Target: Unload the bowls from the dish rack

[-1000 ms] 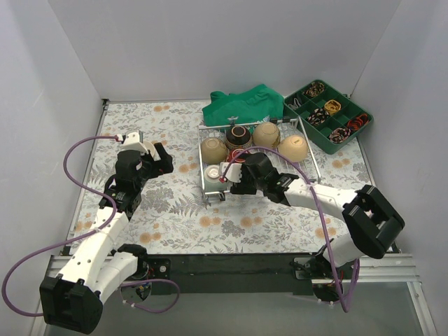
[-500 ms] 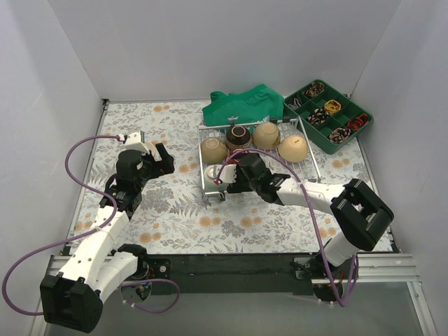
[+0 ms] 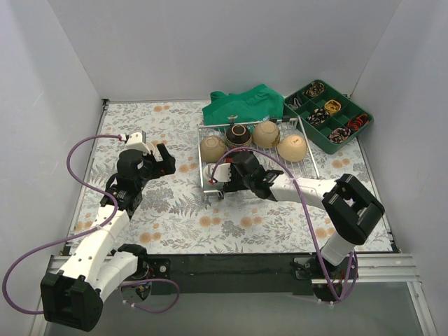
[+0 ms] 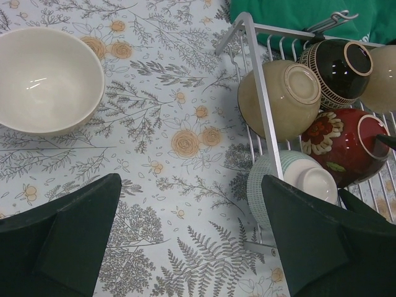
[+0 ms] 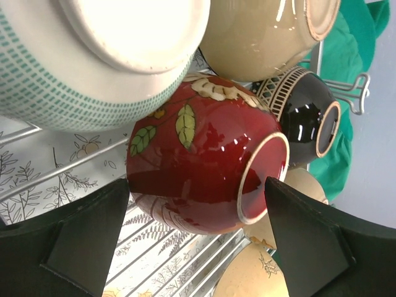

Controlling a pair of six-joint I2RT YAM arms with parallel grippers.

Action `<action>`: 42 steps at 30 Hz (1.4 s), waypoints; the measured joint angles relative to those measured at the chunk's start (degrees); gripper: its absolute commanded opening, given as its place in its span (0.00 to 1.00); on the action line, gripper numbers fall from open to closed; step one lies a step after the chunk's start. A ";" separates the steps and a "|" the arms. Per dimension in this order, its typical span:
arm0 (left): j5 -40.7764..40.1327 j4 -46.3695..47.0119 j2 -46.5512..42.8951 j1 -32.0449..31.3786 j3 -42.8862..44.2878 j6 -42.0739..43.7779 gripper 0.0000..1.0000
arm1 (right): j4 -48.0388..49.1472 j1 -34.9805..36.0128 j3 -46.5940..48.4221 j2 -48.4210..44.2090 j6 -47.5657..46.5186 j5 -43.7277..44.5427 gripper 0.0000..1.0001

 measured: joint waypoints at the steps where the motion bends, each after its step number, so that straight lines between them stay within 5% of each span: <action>1: 0.11 0.00 0.00 0.00 0.00 0.00 0.98 | -0.63 -0.02 0.61 0.35 0.02 -0.28 0.98; 14: 0.92 0.00 0.00 0.00 -0.22 0.02 0.98 | -5.09 1.03 5.20 3.78 0.28 4.85 0.95; 28: 1.20 0.02 0.00 0.00 -0.22 0.02 0.98 | -5.01 1.66 2.45 1.18 2.60 11.87 0.66; 37: 1.25 0.02 0.00 0.00 -0.24 0.04 0.98 | -4.39 1.05 2.05 -2.97 6.88 14.21 0.66; 42: 1.36 0.02 0.00 0.00 -0.24 0.07 0.98 | -5.03 0.48 2.08 -3.23 11.23 14.47 0.76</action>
